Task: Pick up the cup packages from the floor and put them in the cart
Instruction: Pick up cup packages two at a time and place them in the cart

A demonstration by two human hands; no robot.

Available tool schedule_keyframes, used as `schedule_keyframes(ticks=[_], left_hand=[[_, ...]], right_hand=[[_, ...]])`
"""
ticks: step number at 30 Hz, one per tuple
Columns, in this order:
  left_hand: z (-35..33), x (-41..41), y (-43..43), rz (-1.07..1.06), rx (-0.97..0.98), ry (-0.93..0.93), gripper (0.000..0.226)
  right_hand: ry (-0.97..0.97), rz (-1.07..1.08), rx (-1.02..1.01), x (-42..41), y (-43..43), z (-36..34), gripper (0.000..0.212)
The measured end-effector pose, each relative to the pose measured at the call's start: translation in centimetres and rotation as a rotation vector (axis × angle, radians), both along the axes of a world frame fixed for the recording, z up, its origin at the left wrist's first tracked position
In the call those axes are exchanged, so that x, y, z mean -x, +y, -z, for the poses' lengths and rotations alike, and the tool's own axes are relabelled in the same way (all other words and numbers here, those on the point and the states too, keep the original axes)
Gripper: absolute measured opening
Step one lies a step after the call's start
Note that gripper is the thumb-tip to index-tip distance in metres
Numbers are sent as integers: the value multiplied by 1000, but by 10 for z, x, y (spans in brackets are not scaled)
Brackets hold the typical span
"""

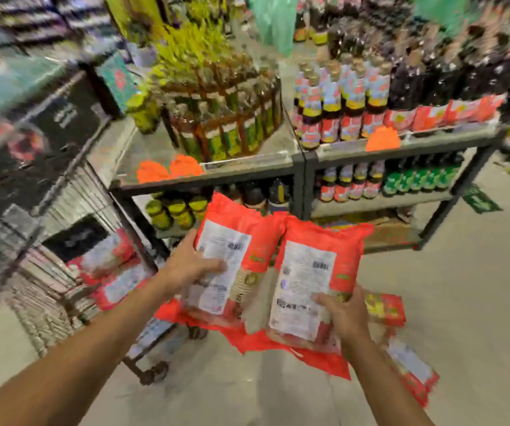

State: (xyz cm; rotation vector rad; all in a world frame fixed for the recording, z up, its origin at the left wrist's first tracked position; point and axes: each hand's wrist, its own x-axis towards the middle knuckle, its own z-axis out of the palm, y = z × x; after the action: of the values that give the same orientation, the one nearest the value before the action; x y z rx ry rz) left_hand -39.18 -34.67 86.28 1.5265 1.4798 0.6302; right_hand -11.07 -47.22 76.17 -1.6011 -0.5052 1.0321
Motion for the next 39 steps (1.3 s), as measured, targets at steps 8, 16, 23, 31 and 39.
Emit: schedule_keyframes(ticks=[8, 16, 23, 31, 39], left_hand=[[-11, 260, -20, -224, 16, 3, 76], [15, 483, 9, -355, 97, 19, 64], [27, 556, 112, -258, 137, 79, 48], [67, 548, 234, -116, 200, 288, 53], [176, 565, 356, 116, 378, 419, 75]], right_hand=[[111, -285, -44, 224, 57, -16, 78], [199, -301, 11, 448, 95, 7, 63], [187, -144, 121, 522, 149, 23, 57], [316, 11, 195, 574, 243, 59, 62], [282, 216, 425, 624, 268, 115, 64]])
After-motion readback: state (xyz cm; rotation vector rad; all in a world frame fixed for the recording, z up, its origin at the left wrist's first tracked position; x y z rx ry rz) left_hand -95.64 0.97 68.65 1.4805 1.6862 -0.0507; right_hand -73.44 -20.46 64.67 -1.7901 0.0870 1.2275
